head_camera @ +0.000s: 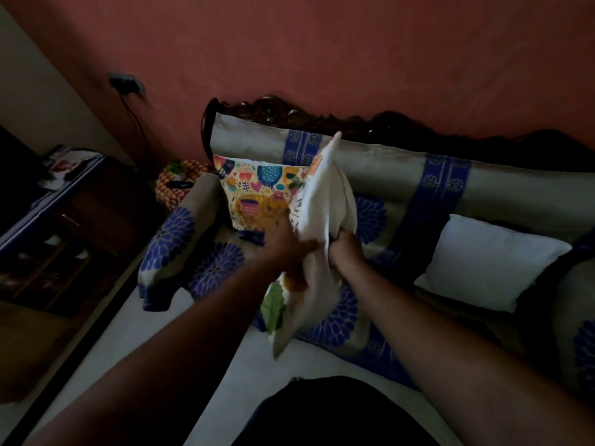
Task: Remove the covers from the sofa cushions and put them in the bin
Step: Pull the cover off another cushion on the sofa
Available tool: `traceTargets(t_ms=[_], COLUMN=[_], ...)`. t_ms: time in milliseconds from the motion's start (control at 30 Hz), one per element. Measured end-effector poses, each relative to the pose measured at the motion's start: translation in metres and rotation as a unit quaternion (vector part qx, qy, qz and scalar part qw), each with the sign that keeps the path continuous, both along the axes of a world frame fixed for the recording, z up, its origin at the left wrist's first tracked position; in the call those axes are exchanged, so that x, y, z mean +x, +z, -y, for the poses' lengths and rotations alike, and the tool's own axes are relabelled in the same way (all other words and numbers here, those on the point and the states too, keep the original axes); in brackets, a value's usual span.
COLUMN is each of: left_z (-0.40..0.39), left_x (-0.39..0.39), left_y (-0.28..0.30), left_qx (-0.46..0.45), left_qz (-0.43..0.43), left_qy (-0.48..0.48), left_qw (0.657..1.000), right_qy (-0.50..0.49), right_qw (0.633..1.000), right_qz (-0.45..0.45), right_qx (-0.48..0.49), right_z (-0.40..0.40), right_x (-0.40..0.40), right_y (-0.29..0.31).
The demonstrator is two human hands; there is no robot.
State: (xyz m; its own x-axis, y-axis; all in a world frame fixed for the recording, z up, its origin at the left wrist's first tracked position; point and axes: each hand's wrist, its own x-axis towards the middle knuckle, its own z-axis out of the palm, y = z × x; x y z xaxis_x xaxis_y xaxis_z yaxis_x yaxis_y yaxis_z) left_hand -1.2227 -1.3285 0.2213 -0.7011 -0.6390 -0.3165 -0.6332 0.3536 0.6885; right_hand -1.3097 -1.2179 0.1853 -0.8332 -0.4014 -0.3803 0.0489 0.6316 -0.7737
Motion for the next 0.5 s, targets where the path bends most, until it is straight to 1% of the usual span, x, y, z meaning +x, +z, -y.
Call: traceTargets(t_ms=[33,67,100,133,200,233,333,400,467,500], left_z=[-0.005,-0.01,-0.012,-0.013,-0.01,-0.005,0.018,0.033,0.036,0.031], left_x=[0.008,0.014,0.02,0.024,0.029,0.029,0.031,0.033,0.035,0.034], left_y=[-0.006,-0.012,-0.018,-0.023,-0.03,-0.032,-0.03,-0.026,-0.024,-0.024], left_qx=[-0.023,-0.007,0.015,0.019,-0.054,-0.095,-0.14,-0.18,-0.219,-0.224], left_qz=[0.062,0.087,0.093,0.091,0.093,0.078,0.033,0.027,0.027,0.012], left_qy=[-0.015,-0.02,-0.028,-0.053,-0.117,-0.126,-0.071,-0.038,-0.021,-0.03], left_qw=[0.998,0.996,0.995,0.994,0.987,0.984,0.987,0.983,0.975,0.974], right_qy=[-0.011,-0.027,-0.043,-0.053,-0.065,-0.071,-0.086,-0.085,-0.103,-0.122], right_qw=[1.0,1.0,0.999,0.999,0.998,0.997,0.995,0.993,0.989,0.984], right_qz=[-0.006,-0.008,-0.007,-0.007,0.002,0.014,0.036,0.043,0.051,0.06], right_qx=[-0.005,-0.011,-0.012,-0.007,-0.006,-0.014,-0.044,-0.064,-0.098,-0.115], right_z=[0.001,-0.001,-0.003,-0.006,-0.013,-0.016,-0.033,-0.047,-0.054,-0.055], right_x=[-0.004,-0.008,-0.013,-0.018,-0.028,-0.033,-0.041,-0.043,-0.045,-0.045], right_y=[0.001,0.002,0.003,0.003,0.0,-0.002,-0.006,-0.011,-0.02,-0.022])
